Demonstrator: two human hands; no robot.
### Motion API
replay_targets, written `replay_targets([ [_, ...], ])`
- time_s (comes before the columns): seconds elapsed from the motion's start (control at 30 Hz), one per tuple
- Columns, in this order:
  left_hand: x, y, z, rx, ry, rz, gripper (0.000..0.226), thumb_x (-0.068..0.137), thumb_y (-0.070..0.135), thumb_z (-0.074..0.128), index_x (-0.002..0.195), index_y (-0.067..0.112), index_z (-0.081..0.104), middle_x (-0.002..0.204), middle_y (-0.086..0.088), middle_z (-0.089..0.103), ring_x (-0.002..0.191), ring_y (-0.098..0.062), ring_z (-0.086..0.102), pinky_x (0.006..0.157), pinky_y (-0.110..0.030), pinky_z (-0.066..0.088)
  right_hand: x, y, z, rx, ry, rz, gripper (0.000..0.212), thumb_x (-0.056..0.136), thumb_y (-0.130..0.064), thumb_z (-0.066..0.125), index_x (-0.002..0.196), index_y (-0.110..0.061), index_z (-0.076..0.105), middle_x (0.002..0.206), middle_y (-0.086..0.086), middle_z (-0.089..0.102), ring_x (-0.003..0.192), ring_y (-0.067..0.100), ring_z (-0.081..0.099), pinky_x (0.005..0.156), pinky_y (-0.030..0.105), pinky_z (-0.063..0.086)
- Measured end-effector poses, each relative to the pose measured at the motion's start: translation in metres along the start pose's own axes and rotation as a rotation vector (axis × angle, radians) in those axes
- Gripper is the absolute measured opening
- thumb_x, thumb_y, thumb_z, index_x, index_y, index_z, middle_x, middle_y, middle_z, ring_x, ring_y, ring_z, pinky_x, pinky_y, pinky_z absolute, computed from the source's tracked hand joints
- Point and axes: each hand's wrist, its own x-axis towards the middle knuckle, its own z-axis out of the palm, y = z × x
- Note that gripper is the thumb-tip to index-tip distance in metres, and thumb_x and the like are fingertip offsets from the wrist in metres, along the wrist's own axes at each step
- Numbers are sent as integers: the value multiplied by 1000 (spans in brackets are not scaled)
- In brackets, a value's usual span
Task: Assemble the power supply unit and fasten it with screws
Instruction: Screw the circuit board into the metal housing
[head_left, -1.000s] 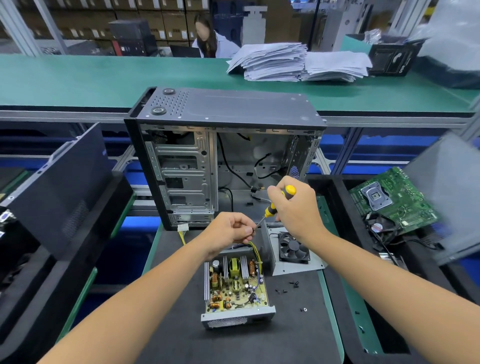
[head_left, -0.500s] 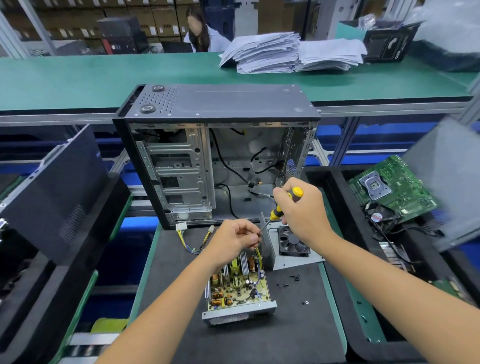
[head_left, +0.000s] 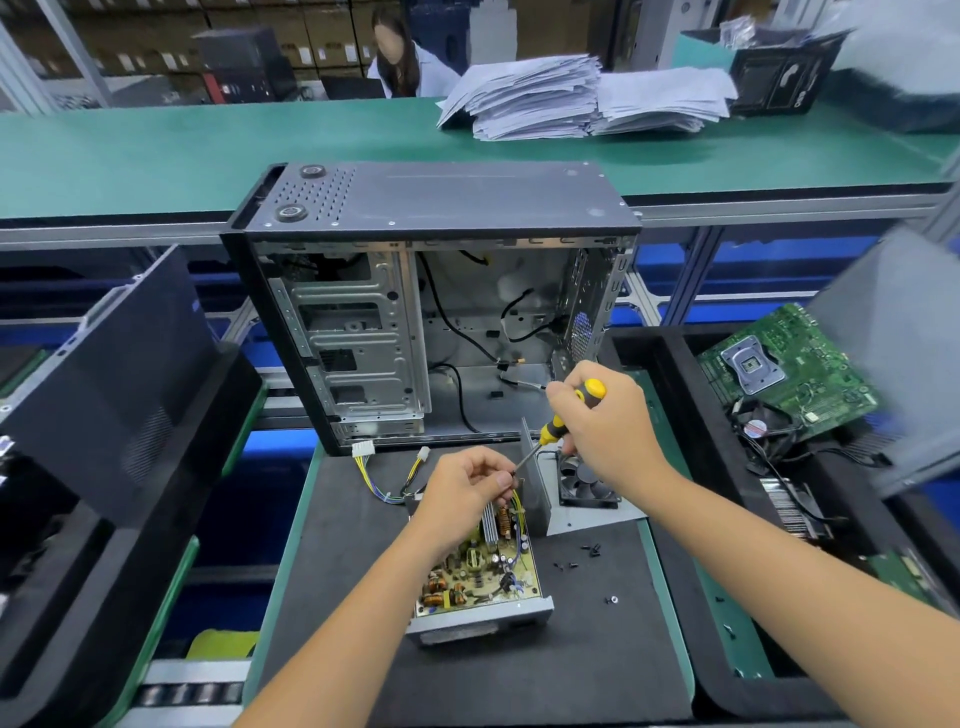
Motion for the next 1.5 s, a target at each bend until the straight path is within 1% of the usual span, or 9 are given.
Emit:
replay_targets([
  [0.23,2,1,0,9,-19,-12,19,92,-7,57,86,9,66,70,1,68,65,-11,61,66,-23,54,2,1,-1,7,-22,34,26,90,-10,57,67,-3,48,58,23,59,38,11,55,38,17,38],
  [0.5,6,-1,1,41,-20,4,20,93,-6,54,85,10,64,73,-3,66,68,-14,59,68,-28,53,8,2,-5,-35,-106,100,24,90,-17,58,69,-10,50,46,1,58,37,10,52,37,18,38],
  [0.6,6,-3,0,108,-46,69,22,90,-5,59,85,16,66,79,-3,68,76,-15,63,78,-38,54,9,4,-5,-46,-94,109,23,90,-18,59,71,-5,52,55,14,62,37,10,53,37,17,38],
  [0.73,7,-2,0,130,-77,109,35,88,-5,61,89,29,68,75,14,67,85,-18,66,84,-34,54,11,9,-7,-25,-49,126,27,90,-19,59,75,3,52,61,23,63,37,11,53,38,16,37],
  [0.87,12,-2,3,292,-96,172,31,89,-1,62,90,30,65,81,12,68,83,-9,64,79,-20,50,12,15,-9,-67,-59,120,27,89,-22,59,74,-1,53,60,17,64,40,12,55,39,17,39],
  [1.07,21,0,4,428,-160,159,18,89,7,66,98,21,68,93,5,69,89,-10,63,84,-25,51,13,23,-10,-104,-89,88,27,90,-21,61,75,0,51,63,22,58,41,11,58,40,19,44],
  [1.23,29,-3,-7,582,-179,234,17,89,22,68,103,31,64,100,22,63,94,5,53,80,-11,40,16,27,-10,-121,-92,74,26,90,-21,61,73,-3,54,58,15,59,42,11,58,41,20,46],
  [1.37,37,-12,-17,865,-197,265,27,90,37,64,114,25,60,113,13,61,109,-8,49,95,-30,38,13,30,-10,-145,-127,77,25,90,-21,61,71,-6,53,58,16,61,41,10,58,41,16,42],
  [1.5,41,-26,-14,1057,-349,245,38,84,51,65,113,29,54,110,12,59,102,-12,50,94,-35,37,6,36,-5,-229,-180,42,27,90,-24,62,70,-9,52,56,12,59,44,14,55,43,24,42],
])
